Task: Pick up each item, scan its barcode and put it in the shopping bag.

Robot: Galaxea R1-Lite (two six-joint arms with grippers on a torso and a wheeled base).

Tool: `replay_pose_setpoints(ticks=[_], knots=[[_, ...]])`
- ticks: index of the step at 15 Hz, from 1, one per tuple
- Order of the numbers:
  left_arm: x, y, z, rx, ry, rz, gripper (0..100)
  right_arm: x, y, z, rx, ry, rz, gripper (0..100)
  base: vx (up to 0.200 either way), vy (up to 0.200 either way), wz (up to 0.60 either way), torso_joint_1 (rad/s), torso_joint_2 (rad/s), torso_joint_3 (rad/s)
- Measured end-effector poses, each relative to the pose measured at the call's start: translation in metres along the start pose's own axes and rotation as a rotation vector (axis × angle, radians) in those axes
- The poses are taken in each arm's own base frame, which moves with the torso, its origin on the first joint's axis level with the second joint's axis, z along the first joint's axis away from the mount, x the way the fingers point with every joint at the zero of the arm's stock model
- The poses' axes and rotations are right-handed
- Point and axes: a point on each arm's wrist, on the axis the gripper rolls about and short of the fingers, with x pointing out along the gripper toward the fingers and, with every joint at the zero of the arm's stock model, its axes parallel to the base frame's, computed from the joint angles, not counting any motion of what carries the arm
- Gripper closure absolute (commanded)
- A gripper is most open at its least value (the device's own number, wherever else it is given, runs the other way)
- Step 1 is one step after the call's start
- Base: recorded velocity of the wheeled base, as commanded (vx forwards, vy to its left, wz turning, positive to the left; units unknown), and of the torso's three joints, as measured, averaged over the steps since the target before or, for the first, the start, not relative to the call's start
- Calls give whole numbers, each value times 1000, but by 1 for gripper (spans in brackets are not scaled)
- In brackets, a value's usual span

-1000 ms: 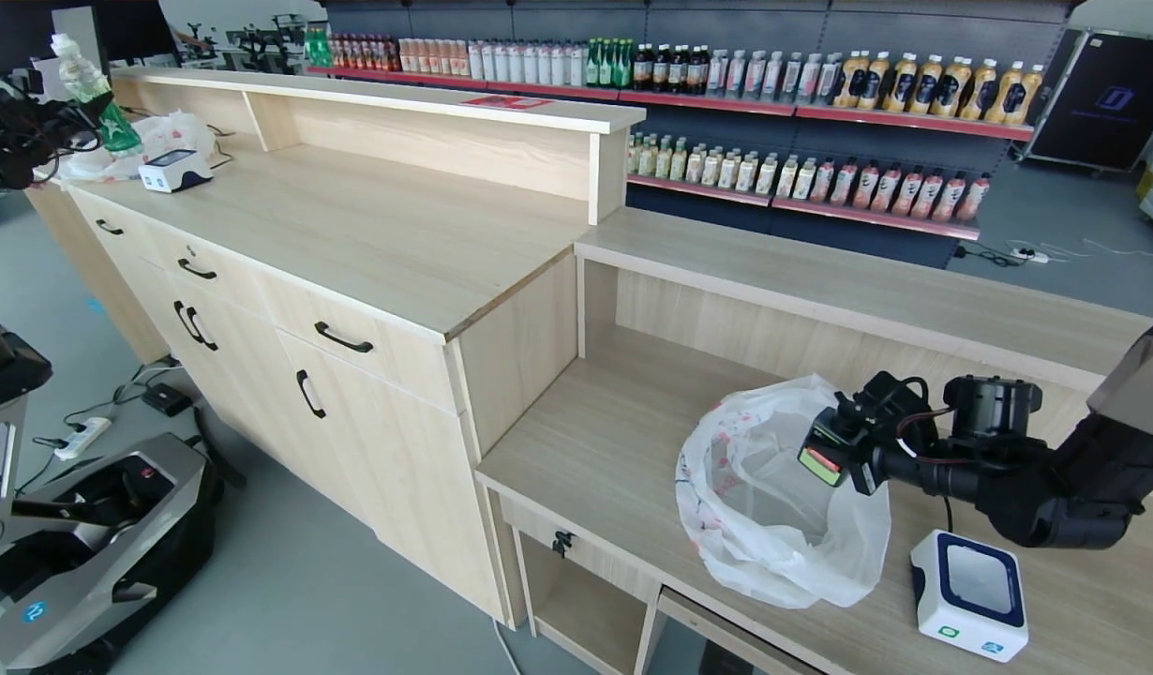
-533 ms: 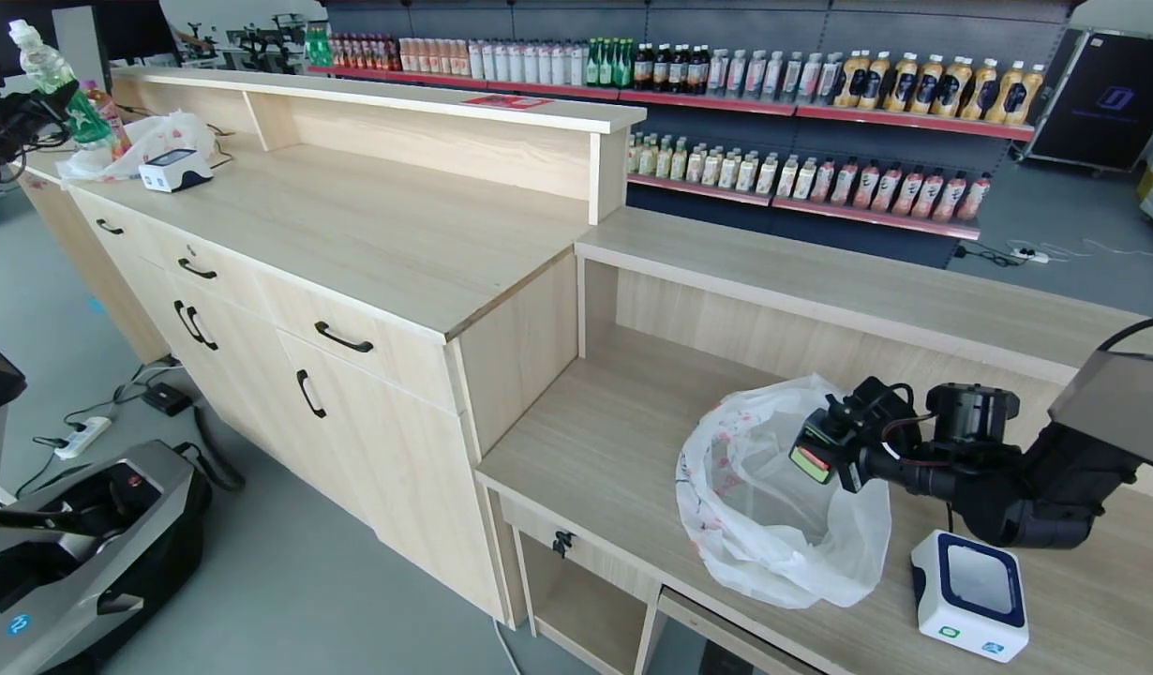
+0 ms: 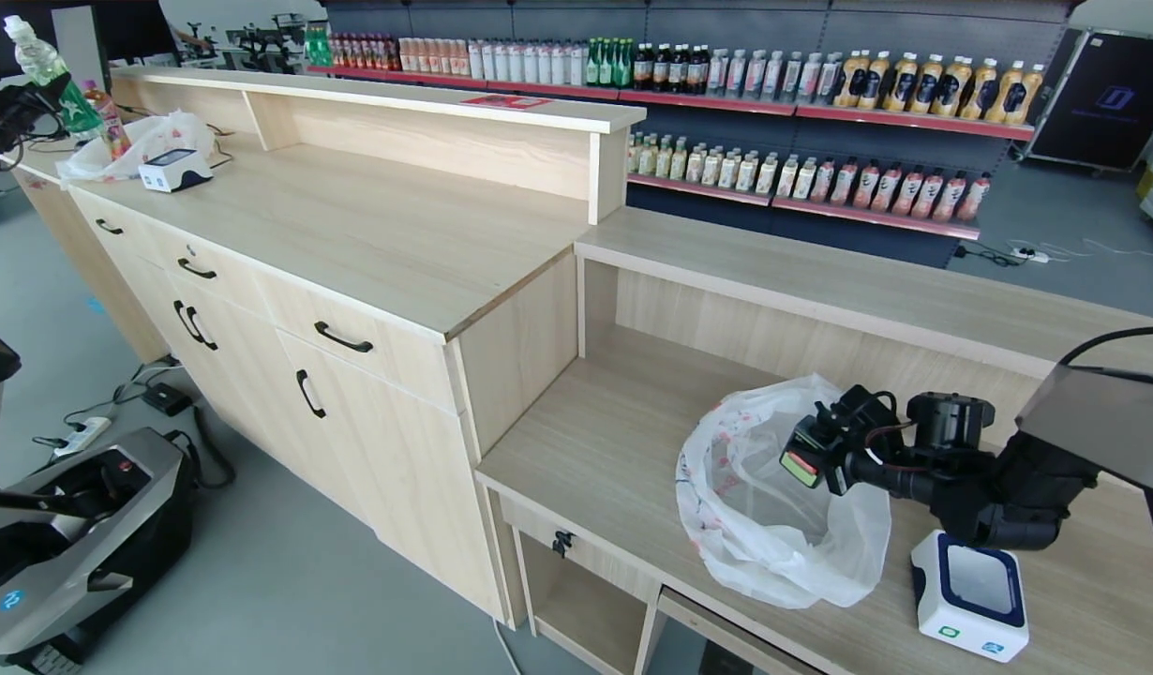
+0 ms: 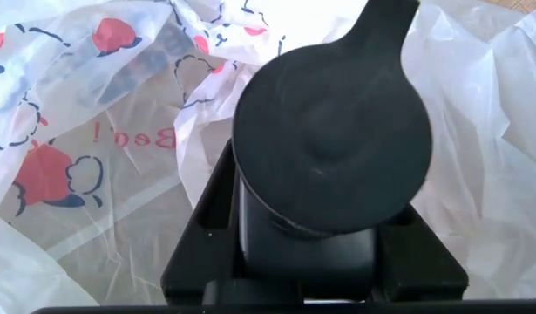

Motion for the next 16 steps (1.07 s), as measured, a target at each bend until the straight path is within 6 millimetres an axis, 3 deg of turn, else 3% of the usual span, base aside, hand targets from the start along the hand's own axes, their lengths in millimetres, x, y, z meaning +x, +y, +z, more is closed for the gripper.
replay_pose_setpoints(ticks=[16], knots=[[0, 0, 0, 0, 0, 0, 0, 19, 3, -21, 32, 16, 17, 100, 0, 0, 0, 0, 0, 0]])
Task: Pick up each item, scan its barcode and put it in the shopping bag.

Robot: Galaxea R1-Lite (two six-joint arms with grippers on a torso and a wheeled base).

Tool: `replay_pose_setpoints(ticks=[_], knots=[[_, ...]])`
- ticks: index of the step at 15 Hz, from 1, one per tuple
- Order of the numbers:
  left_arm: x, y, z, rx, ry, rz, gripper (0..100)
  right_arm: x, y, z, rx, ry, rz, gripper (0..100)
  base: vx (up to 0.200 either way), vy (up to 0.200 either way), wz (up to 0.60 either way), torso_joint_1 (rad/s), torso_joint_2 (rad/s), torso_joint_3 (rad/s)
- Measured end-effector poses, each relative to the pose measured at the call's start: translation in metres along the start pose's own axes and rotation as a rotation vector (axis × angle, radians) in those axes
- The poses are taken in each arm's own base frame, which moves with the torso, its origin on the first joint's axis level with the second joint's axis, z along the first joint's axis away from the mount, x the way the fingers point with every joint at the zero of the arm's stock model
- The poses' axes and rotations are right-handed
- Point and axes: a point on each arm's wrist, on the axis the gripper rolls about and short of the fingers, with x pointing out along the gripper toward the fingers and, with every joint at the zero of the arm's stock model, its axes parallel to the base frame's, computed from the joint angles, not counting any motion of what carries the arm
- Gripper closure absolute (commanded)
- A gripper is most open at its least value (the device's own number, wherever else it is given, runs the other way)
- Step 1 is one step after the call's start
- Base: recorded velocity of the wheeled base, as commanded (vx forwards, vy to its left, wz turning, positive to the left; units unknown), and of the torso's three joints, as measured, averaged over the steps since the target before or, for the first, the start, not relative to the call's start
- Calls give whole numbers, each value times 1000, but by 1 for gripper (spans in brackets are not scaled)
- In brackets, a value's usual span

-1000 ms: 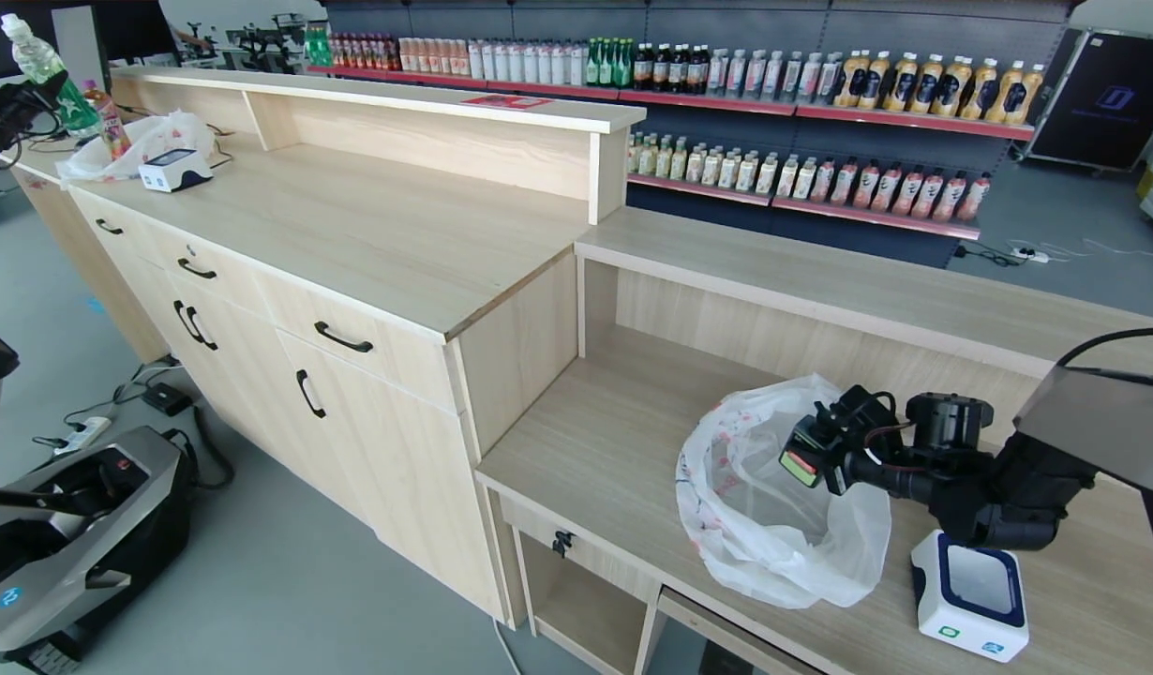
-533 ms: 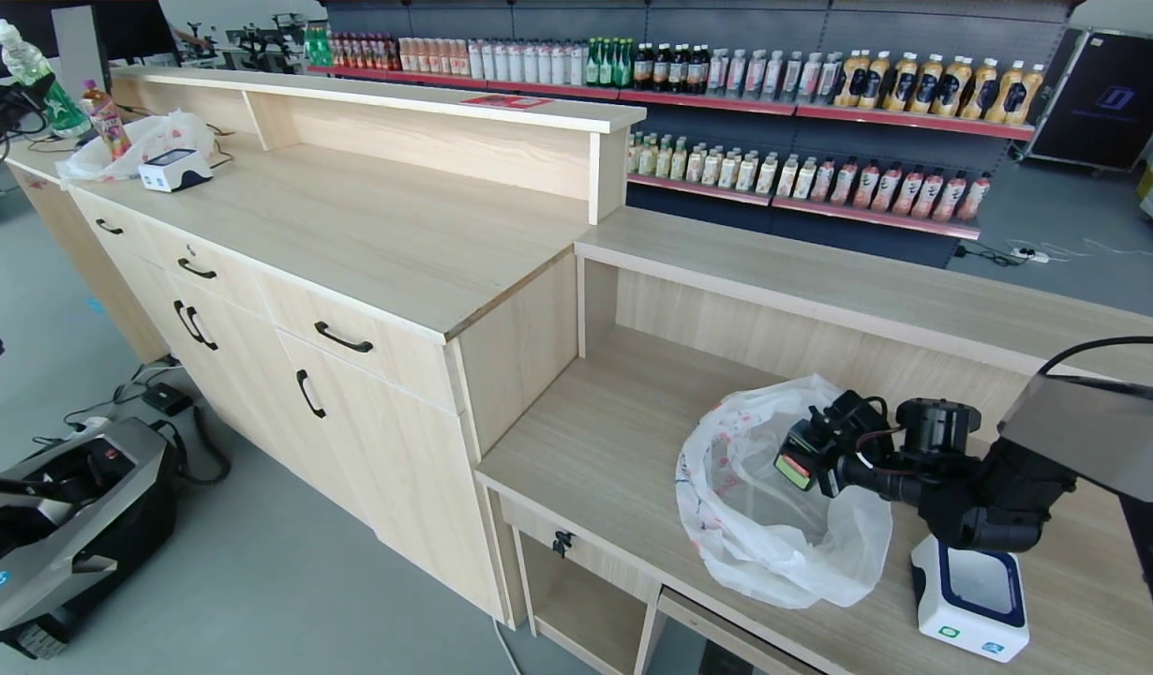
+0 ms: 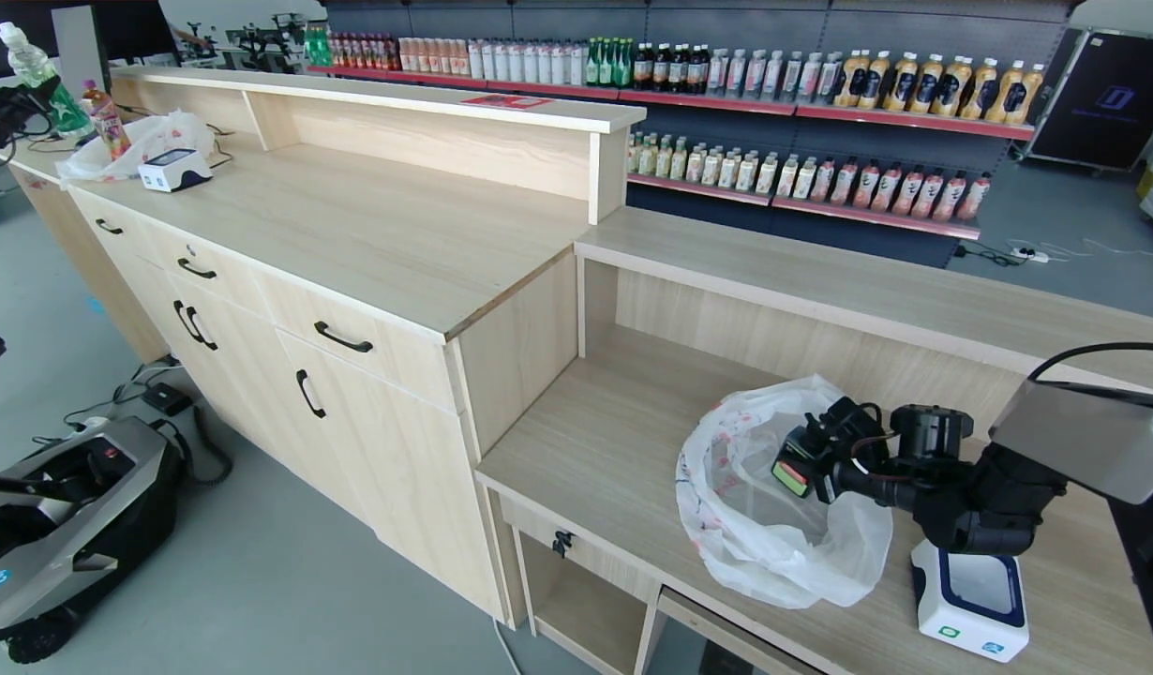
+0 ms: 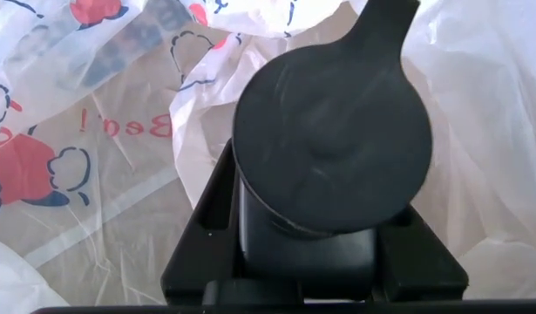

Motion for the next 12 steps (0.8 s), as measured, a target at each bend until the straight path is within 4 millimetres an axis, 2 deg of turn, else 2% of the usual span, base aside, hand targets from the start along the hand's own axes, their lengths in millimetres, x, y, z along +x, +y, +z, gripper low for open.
replay_pose_setpoints(ticks=[1, 2, 9, 10, 12], knots=[[0, 0, 0, 0, 0, 0, 0, 0, 0, 0, 1, 1, 1, 100, 0, 0, 0, 0, 0, 0], [0, 0, 0, 0, 0, 0, 0, 0, 0, -1, 2, 2, 1, 0, 0, 0, 0, 0, 0, 0], [0, 0, 0, 0, 0, 0, 0, -4, -1, 8, 28, -8, -5, 0, 0, 0, 0, 0, 0, 0], [0, 0, 0, 0, 0, 0, 0, -6, -1, 14, 31, -12, -3, 0, 0, 0, 0, 0, 0, 0], [0, 0, 0, 0, 0, 0, 0, -16, -2, 43, 21, -33, 2, 0, 0, 0, 0, 0, 0, 0]])
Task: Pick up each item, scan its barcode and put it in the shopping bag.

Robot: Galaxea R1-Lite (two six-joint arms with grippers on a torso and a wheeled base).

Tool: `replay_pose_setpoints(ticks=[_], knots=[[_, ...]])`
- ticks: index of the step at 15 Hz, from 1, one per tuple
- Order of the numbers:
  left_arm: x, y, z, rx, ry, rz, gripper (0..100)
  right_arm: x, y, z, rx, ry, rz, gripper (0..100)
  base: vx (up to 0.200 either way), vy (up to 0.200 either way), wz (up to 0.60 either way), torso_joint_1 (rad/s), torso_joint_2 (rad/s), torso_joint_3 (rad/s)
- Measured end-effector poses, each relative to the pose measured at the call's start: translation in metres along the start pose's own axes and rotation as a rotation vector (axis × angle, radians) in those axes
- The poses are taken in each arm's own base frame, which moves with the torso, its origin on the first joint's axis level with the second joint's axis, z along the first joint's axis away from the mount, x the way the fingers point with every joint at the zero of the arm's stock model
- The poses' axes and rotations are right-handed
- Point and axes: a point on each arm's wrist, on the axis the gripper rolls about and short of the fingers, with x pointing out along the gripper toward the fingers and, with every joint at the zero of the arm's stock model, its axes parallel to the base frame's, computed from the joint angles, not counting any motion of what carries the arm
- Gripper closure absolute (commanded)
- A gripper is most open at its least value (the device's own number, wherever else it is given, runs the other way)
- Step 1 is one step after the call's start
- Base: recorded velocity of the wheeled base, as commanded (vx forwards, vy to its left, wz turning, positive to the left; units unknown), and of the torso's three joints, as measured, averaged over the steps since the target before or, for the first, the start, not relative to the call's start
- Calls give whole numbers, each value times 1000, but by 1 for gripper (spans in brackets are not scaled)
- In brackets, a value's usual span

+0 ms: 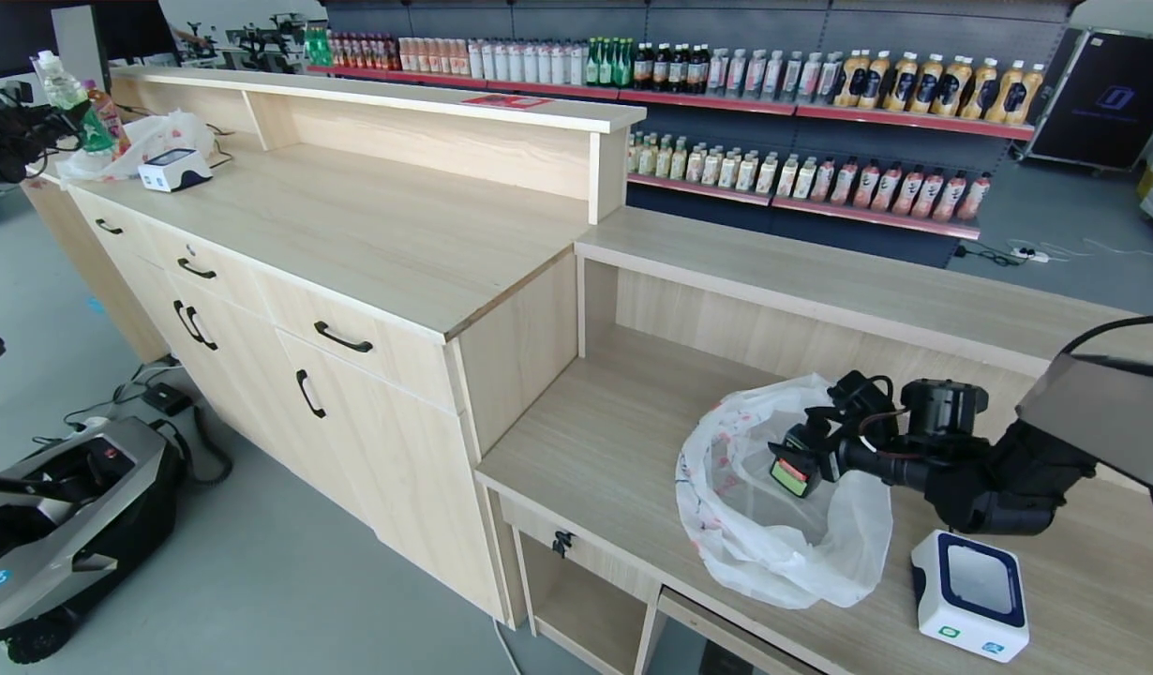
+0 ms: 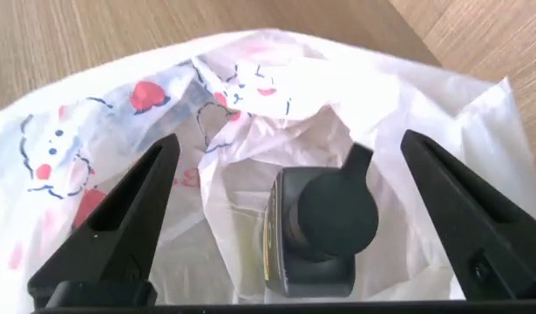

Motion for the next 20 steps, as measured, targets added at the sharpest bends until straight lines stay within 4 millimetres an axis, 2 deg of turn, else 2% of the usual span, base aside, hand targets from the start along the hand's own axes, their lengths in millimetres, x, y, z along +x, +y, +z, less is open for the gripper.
replay_pose_setpoints(ticks=[2, 4, 6, 8, 9, 11, 14, 17, 20], knots=[[0, 0, 0, 0, 0, 0, 0, -17, 3, 44, -21, -26, 9, 0, 0, 0, 0, 0, 0, 0], [0, 0, 0, 0, 0, 0, 0, -49, 13, 98, -64, -66, 15, 0, 0, 0, 0, 0, 0, 0], [0, 0, 0, 0, 0, 0, 0, -100, 31, 152, -160, -120, -16, 0, 0, 0, -600, 2, 2, -2], [0, 0, 0, 0, 0, 0, 0, -157, 51, 189, -254, -148, -109, 0, 0, 0, -600, -2, 5, 5], [0, 0, 0, 0, 0, 0, 0, -182, 60, 200, -272, -137, -168, 0, 0, 0, -600, 12, 7, 7], [0, 0, 0, 0, 0, 0, 0, -225, 79, 207, -213, -34, -307, 0, 0, 0, -600, 2, 2, 7], [0, 0, 0, 0, 0, 0, 0, -266, 92, 193, 12, 186, -511, 0, 0, 0, -600, -1, 1, 4], [0, 0, 0, 0, 0, 0, 0, -285, 87, 173, 152, 314, -618, 0, 0, 0, -400, 0, 2, 0], [0, 0, 0, 0, 0, 0, 0, -283, 65, 163, 188, 278, -741, 0, 0, 0, 0, 0, 0, 0]])
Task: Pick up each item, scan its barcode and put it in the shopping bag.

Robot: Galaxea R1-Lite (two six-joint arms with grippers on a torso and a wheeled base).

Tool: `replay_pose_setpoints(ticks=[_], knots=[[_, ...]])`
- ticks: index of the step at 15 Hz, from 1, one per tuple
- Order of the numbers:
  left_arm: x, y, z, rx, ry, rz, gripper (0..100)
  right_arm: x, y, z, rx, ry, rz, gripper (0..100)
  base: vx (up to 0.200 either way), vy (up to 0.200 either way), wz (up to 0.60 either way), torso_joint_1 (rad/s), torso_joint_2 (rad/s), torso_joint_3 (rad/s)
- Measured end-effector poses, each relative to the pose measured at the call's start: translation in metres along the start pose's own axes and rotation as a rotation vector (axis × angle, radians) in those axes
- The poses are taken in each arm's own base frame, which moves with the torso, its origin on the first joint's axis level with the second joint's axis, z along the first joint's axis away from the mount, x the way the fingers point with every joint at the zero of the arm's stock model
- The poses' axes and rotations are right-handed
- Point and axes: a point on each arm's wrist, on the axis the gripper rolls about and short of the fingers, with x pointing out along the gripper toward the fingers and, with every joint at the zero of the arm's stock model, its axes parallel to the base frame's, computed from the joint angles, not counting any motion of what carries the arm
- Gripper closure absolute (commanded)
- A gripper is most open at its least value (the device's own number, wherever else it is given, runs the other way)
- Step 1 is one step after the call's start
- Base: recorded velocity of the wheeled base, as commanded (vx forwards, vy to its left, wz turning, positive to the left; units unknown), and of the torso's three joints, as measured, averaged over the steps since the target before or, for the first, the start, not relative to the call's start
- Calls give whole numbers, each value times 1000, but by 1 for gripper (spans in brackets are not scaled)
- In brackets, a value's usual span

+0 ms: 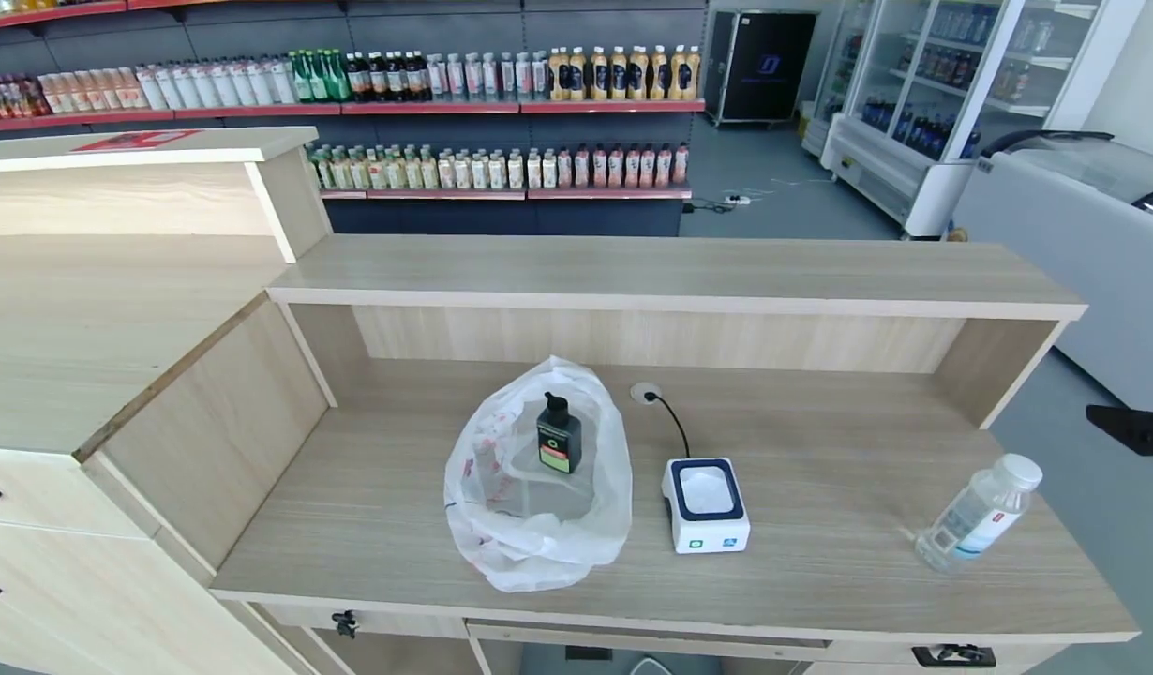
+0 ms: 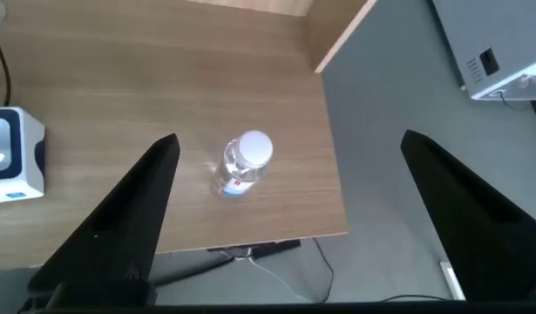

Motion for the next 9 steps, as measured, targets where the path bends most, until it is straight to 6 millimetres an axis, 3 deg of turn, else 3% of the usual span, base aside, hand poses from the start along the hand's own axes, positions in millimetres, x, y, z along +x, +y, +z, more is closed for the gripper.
replay_pose_setpoints(ticks=[2, 4, 9], knots=[[0, 0, 0, 0, 0, -1, 0, 11, -11, -10, 27, -8, -63, 0, 0, 0, 0, 0, 0, 0], [0, 0, 0, 0, 0, 0, 0, 13, -19, -23, 68, -11, -3, 0, 0, 0, 0, 0, 0, 0], [0, 0, 0, 0, 0, -1, 0, -4, -24, -32, 165, 13, 4, 0, 0, 0, 0, 0, 0, 0]])
